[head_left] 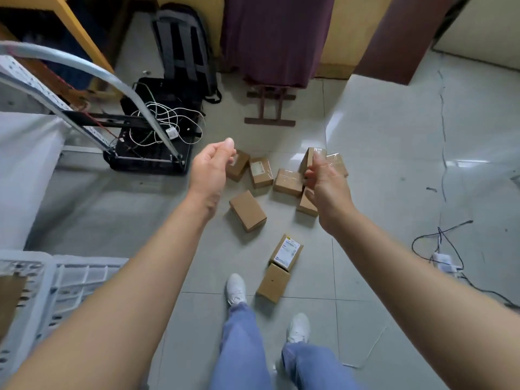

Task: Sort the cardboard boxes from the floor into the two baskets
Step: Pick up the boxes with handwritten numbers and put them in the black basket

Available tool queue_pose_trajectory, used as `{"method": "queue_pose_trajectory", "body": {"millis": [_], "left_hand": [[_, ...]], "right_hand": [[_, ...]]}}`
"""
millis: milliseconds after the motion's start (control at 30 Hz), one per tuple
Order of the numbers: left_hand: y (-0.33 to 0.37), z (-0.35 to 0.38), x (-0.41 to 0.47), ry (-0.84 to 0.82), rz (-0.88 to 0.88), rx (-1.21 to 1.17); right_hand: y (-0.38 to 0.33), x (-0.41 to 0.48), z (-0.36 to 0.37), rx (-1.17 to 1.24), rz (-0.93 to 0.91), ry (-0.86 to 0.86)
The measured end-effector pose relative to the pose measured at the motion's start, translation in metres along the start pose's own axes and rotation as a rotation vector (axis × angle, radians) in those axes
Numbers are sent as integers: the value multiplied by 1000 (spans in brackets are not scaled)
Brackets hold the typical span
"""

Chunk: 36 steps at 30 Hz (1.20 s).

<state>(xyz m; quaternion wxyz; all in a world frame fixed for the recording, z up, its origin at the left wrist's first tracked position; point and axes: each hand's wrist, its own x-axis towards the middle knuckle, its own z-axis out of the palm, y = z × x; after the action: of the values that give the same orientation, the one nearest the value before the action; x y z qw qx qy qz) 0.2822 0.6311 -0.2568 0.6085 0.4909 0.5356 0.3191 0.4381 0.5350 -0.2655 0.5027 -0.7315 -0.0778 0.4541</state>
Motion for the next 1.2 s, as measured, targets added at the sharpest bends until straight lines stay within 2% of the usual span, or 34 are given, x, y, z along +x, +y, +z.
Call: {"method": "queue_pose_trajectory", "body": {"millis": [233,433,700,833,1000,1100,1200], "left_hand": [[-76,4,115,-41,-91,175],[-196,15,200,-41,-190,388],[-384,36,299,-121,-284,608],[-461,45,339,-41,-243,660],[-532,48,378,-78,-306,754],[-557,49,390,-124,-365,773],[-566,51,386,-94,-385,756]], "right_hand": [[59,95,53,114,208,51],[140,201,91,210,416,50],[305,346,112,162,615,71],[391,393,124,195,739,-57],[461,428,133,189,778,-91],[474,443,139,238,787,-124],[477,450,137,272,750,-148]]}}
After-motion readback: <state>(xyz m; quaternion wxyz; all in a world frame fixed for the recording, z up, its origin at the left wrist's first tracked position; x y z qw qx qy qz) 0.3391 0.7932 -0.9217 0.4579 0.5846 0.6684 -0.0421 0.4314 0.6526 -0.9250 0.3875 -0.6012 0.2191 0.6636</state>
